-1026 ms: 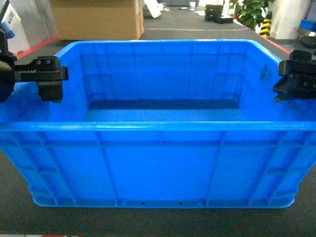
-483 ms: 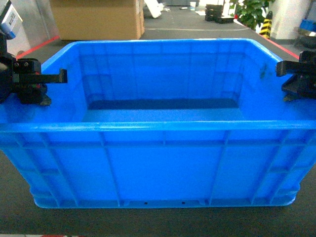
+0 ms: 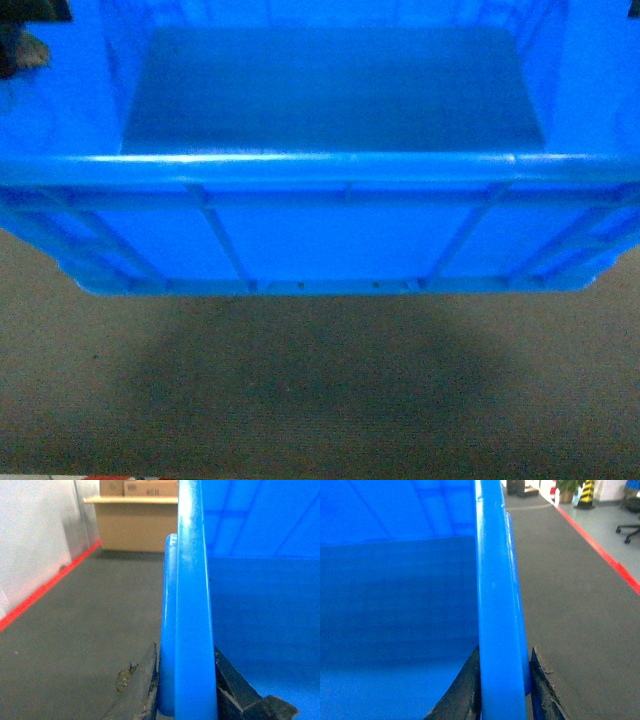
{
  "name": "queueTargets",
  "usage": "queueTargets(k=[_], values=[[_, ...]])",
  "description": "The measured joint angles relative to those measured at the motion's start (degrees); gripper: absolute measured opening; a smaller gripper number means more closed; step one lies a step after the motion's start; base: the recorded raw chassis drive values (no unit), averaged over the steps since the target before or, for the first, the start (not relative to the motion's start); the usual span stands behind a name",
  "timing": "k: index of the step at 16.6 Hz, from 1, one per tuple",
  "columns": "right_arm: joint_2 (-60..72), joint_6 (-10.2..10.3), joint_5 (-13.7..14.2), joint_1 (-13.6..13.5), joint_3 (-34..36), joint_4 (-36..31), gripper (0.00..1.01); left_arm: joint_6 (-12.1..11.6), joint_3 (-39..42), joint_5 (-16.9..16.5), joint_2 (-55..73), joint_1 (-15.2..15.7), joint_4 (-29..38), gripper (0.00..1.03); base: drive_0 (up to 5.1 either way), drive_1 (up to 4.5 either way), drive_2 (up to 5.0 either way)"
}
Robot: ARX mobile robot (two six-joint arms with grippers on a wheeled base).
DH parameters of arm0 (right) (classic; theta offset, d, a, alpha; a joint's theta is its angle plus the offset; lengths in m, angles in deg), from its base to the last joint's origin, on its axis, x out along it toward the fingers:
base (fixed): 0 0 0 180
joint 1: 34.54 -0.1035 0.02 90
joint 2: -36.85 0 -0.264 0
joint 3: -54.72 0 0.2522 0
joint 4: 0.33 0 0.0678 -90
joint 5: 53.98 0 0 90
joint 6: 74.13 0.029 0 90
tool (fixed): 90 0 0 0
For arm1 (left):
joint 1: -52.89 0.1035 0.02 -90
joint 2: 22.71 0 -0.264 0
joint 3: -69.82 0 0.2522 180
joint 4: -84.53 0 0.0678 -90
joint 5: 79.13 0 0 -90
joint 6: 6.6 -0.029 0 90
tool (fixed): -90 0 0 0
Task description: Place box next to blue box on left shelf
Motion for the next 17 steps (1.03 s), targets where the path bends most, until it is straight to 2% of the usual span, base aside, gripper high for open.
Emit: queueTargets(k=[2, 5, 8, 9, 17], values=[[-1.8, -0.9, 3.8, -1.8, 3.1, -4.3, 0.21, -1.8, 2.5, 0.9, -1.8, -0.3, 6.1, 0.21, 0.0, 0.0, 0.0], [-3.0, -1.0, 5.0, -1.8, 6.0, -4.0, 0.21, -1.8, 5.1, 0.9, -3.3, -1.3, 4.1, 0.21, 0.0, 0.0, 0.0], [-5.0, -4.0, 7.3, -2.0, 7.6, -8.4, 0.21, -1.8, 6.0, 0.8, -4.7, -1.7, 4.3, 0.2, 0.0, 0.0, 0.0], [-7.8, -7.2, 9.0, -2.5, 8.2, -10.8, 0.2, -1.7, 6.0, 0.5, -5.7, -2.0, 5.5, 0.2, 0.0, 0.0, 0.0], [-7.4, -7.4, 9.2, -2.6, 8.2, -10.4, 0.2, -1.9, 6.0, 0.5, -5.6, -2.1, 4.6, 0.2, -1.3, -1.34, -1.3]])
